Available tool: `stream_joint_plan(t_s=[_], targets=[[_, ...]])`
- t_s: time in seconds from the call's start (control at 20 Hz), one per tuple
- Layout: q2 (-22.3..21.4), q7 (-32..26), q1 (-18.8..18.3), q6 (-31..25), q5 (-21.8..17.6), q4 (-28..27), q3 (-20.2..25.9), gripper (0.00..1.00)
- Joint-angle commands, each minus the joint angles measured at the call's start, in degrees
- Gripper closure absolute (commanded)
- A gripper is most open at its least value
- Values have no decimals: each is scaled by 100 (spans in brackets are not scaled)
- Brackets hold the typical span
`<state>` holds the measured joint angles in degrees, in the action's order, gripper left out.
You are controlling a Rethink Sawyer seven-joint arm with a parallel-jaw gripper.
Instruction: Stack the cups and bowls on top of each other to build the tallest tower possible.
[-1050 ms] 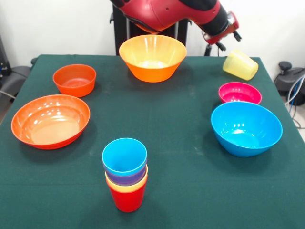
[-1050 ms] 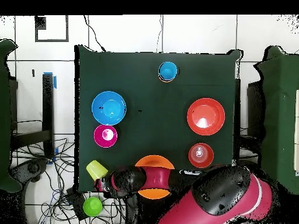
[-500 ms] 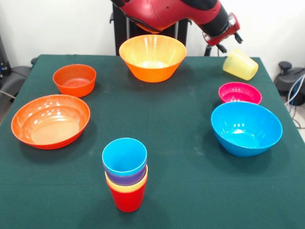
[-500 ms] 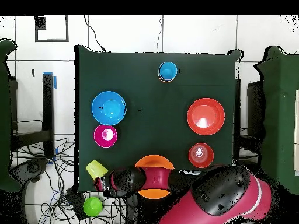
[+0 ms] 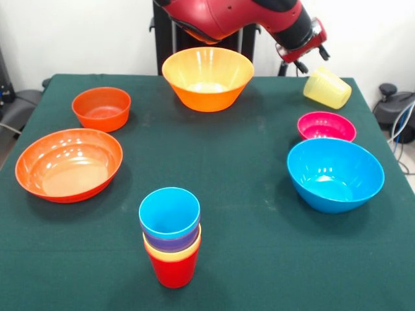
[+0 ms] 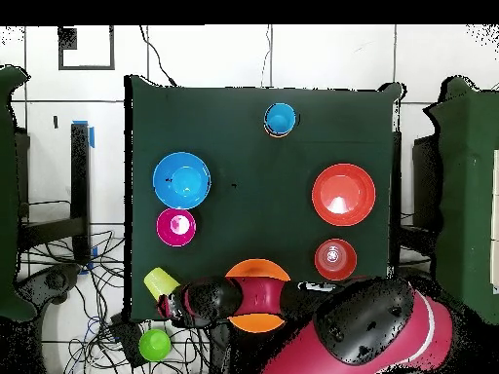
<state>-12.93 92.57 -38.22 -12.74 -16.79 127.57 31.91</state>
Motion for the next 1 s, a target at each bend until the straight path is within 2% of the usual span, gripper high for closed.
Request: stream_joint_plan(t_s=[0.05,1.0], targets=[[-14,699,123,588,-28,-653,190,0],[301,623,-122,832,-134,-594,418,0]])
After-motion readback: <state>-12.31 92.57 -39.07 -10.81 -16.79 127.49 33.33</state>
